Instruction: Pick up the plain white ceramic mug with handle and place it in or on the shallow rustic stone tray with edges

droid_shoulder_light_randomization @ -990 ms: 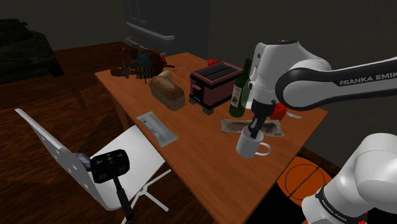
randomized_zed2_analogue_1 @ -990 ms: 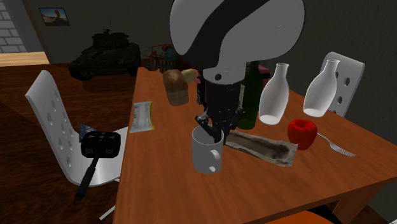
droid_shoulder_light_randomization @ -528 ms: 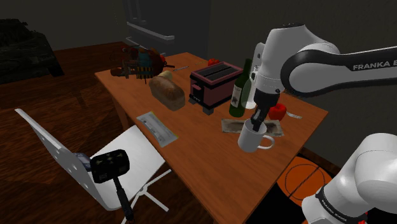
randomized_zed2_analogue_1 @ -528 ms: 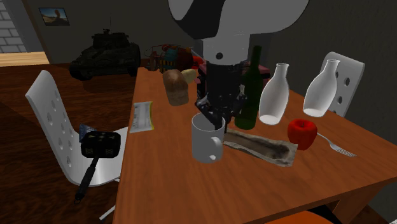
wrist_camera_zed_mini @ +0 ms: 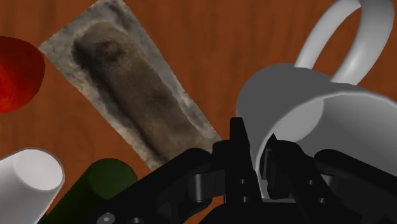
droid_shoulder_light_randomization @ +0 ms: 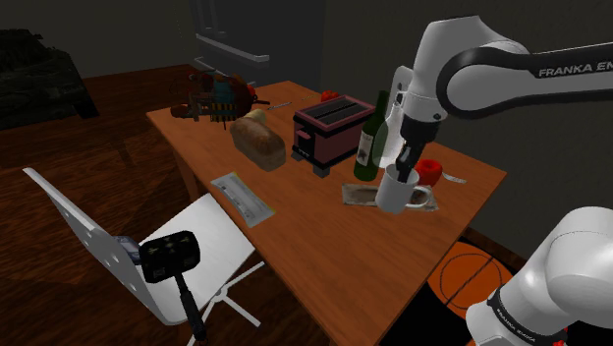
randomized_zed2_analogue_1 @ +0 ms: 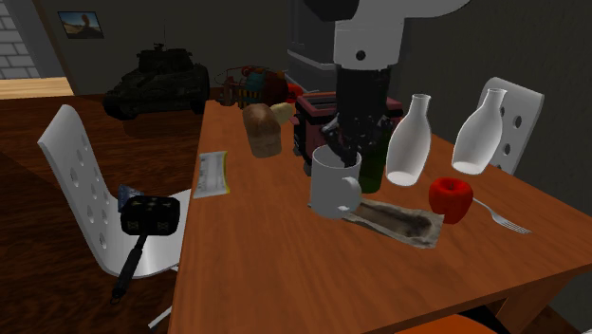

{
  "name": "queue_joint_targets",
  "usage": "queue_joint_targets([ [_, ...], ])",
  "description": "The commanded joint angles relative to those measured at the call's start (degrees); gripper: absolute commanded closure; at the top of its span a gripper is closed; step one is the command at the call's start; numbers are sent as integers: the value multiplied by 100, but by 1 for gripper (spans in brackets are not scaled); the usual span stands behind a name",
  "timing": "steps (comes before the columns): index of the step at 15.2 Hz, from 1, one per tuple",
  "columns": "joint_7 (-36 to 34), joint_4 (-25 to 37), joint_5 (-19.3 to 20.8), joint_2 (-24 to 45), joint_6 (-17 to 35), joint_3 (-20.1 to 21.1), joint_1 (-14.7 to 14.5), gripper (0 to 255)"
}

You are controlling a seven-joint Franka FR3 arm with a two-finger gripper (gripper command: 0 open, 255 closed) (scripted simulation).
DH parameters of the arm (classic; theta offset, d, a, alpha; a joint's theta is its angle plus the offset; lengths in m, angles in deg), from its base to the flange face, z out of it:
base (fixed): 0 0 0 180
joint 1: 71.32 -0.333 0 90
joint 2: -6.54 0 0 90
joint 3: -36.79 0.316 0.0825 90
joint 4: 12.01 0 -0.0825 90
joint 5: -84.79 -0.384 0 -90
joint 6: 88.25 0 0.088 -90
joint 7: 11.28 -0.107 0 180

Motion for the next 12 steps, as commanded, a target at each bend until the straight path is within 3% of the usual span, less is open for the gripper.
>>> queue_joint_targets([
  [1,269,122,150,118,-5,-217,134,255],
  [10,1433,1070,624,1015,-28,-1138,625,255],
  [12,1454,1027,632,1048,50,-1158,635,255],
])
